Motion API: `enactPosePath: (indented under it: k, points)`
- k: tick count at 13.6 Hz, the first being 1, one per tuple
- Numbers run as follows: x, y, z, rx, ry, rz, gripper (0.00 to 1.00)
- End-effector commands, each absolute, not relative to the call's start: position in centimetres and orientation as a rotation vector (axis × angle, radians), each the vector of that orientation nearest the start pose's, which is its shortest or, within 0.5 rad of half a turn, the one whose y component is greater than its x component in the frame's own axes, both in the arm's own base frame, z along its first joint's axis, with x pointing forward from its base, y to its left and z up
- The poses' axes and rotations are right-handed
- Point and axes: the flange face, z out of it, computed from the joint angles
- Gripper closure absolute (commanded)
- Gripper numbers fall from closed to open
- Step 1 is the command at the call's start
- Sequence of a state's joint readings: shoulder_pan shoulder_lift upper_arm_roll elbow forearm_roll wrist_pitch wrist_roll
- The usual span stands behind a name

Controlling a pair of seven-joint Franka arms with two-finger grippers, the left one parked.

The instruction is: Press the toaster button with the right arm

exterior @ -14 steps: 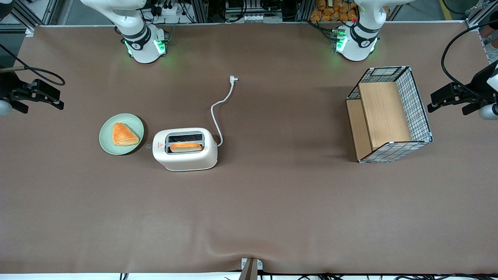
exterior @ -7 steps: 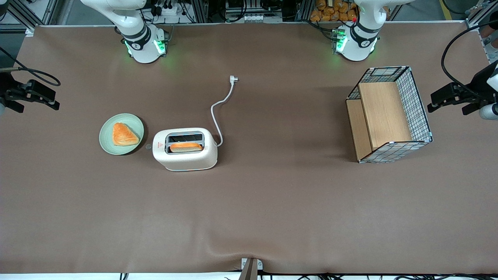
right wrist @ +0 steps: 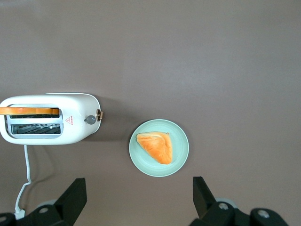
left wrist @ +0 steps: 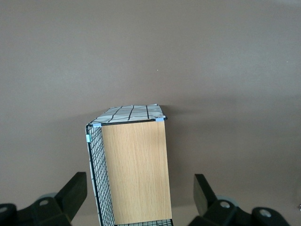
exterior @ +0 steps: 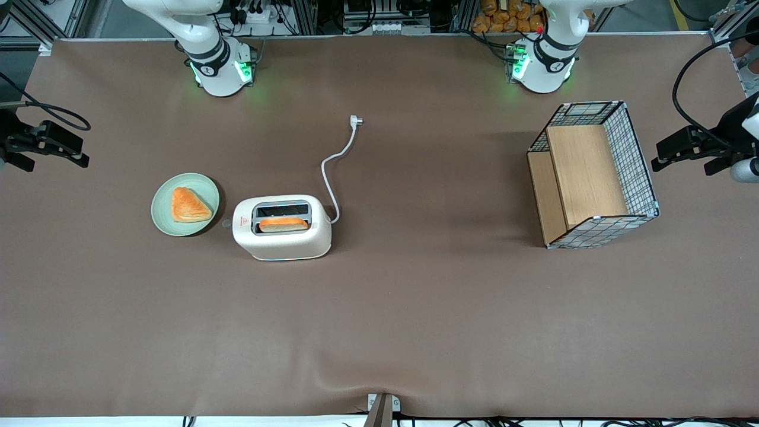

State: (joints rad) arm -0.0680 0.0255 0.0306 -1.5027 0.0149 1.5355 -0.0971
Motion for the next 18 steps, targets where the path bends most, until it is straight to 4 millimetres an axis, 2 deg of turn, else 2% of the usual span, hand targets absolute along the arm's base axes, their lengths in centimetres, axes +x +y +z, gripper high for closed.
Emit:
enactPosePath:
  k: [1,4,12,18]
  points:
    - [55.9,-2.3,64.3,-3.141,-0.070,-0.005,0.00]
    - [56.0,-2.5,64.1,-3.138,-0.060,0.000,0.00]
    - [55.8,-5.4,64.0,-3.116,0.026,0.001,0.00]
    - [55.6,-5.8,64.1,-3.116,0.024,-0.004,0.00]
